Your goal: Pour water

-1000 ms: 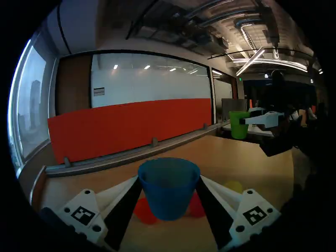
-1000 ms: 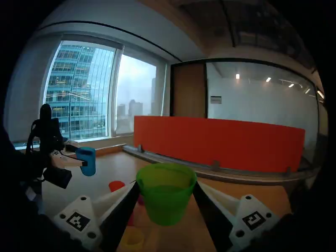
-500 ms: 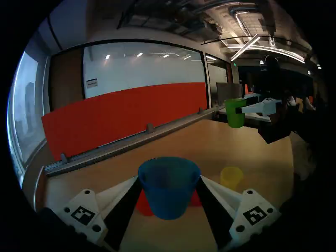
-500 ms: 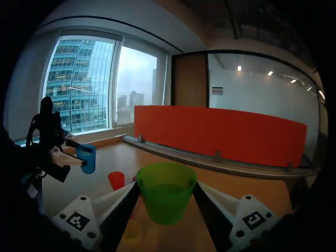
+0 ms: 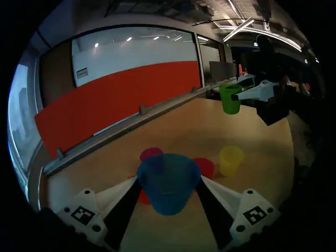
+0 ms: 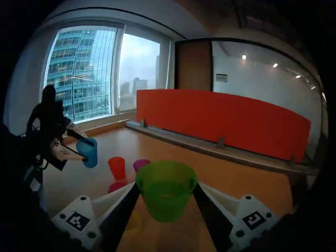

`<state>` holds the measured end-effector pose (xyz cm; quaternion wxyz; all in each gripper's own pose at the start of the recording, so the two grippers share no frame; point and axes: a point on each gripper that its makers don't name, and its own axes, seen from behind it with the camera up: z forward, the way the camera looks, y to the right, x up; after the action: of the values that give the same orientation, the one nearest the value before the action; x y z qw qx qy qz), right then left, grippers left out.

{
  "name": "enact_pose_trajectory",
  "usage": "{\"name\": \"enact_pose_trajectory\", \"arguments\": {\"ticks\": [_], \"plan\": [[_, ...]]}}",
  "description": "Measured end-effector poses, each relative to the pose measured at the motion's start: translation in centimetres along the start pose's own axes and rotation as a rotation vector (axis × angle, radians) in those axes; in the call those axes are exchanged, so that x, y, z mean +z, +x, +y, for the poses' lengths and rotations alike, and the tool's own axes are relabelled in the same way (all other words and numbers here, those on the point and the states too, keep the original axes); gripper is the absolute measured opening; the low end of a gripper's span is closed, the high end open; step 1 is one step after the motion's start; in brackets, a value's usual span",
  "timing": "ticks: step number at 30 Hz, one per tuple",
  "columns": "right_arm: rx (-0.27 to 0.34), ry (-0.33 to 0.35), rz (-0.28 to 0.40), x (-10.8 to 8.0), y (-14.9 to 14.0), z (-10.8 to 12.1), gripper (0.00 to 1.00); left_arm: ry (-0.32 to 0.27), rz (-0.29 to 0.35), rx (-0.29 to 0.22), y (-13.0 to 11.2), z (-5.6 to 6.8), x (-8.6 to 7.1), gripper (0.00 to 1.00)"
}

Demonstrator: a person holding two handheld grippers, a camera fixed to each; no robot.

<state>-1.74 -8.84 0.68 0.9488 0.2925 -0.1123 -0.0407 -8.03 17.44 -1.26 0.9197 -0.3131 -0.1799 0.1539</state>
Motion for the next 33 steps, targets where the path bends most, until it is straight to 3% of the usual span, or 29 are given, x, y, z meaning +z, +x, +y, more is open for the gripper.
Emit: {"name": "enact_pose_trajectory", "arguments": {"ticks": [26,33], "plan": [[-0.008,0.025,-0.214,2.5,-6.6,0.6,0.90,-0.095,-0.269,0.033,-7.1,1.0,3.0,0.87],[-0.006,0.032,-0.250,3.4,-8.0,0.7,0.90,-0.131,-0.314,0.016,-8.6,1.4,3.7,0.87]]}}
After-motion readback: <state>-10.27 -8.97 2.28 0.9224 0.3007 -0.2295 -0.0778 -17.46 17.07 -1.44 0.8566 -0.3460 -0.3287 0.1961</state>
